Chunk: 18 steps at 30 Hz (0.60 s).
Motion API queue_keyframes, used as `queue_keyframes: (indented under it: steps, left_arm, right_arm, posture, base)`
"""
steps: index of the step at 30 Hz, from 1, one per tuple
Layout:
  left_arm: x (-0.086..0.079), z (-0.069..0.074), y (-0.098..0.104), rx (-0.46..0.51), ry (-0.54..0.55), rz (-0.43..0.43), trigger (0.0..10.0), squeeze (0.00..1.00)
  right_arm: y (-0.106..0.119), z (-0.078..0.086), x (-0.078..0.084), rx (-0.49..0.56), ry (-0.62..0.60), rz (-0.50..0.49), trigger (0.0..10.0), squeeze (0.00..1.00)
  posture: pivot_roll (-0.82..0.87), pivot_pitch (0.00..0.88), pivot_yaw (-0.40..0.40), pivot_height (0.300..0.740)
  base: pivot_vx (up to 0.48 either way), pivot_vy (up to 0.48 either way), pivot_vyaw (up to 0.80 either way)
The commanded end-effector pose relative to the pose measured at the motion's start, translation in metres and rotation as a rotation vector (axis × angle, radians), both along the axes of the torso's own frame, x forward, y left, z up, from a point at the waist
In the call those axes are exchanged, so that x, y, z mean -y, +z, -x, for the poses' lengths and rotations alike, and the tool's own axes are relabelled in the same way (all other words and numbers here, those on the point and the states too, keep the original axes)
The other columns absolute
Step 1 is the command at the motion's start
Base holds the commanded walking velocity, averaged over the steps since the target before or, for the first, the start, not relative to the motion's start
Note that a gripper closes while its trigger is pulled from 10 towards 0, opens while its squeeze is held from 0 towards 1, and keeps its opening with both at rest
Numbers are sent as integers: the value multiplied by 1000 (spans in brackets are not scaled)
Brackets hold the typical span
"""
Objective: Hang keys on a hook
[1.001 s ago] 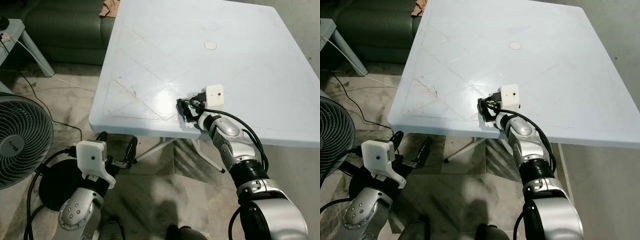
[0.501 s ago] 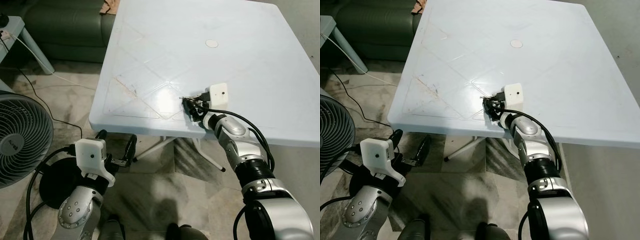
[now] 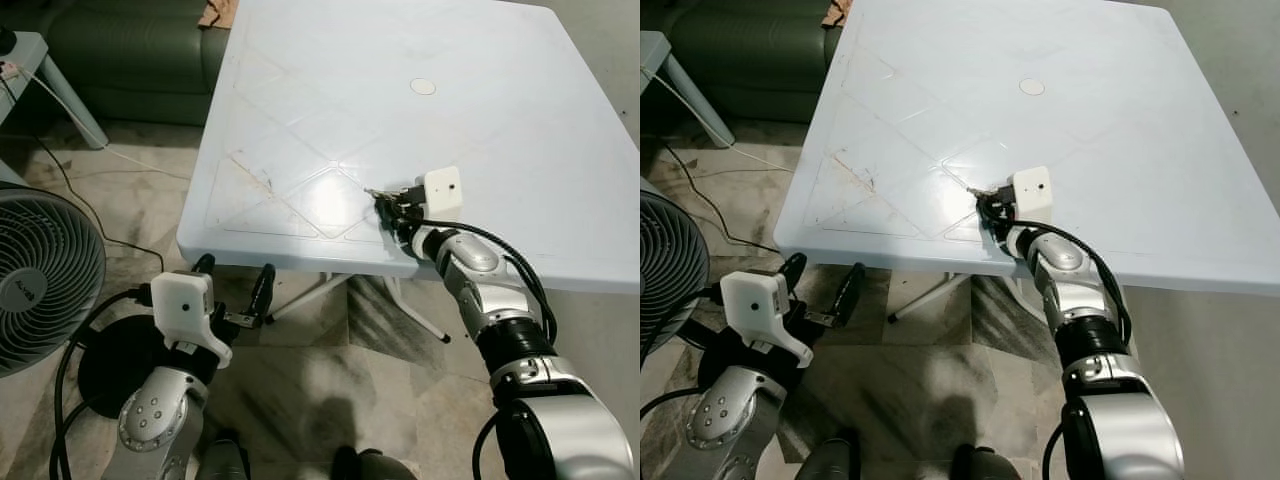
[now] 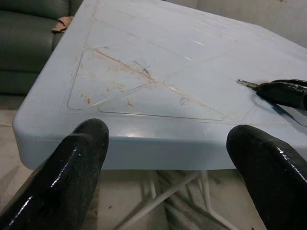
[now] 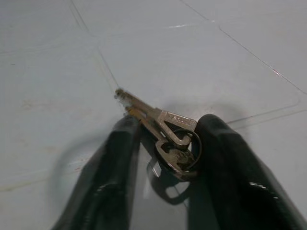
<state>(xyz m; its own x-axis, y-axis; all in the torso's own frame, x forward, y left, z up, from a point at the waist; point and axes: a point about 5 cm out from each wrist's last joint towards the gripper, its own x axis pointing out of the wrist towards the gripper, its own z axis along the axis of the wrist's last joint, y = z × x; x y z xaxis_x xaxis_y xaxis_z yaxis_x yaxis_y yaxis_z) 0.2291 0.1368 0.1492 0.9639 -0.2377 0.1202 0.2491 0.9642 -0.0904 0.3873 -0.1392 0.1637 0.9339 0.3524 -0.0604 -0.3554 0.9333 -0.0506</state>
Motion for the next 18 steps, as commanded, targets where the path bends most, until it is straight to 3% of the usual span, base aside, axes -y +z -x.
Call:
queue_keyframes:
  steps: [1, 18]
  left_arm:
    - [0, 1, -5, -27, 7, 0, 10000, 0]
    - [2, 0, -5, -22, 2, 4, 10000, 0]
  right_arm:
    - [-11, 3, 6, -36, -12, 9, 0, 0]
    - [-9, 3, 0, -27, 14, -42, 0, 0]
  posture:
    - [87, 267, -96, 732]
    - [89, 248, -98, 732]
  base:
    - [0, 0, 0]
    - [0, 0, 0]
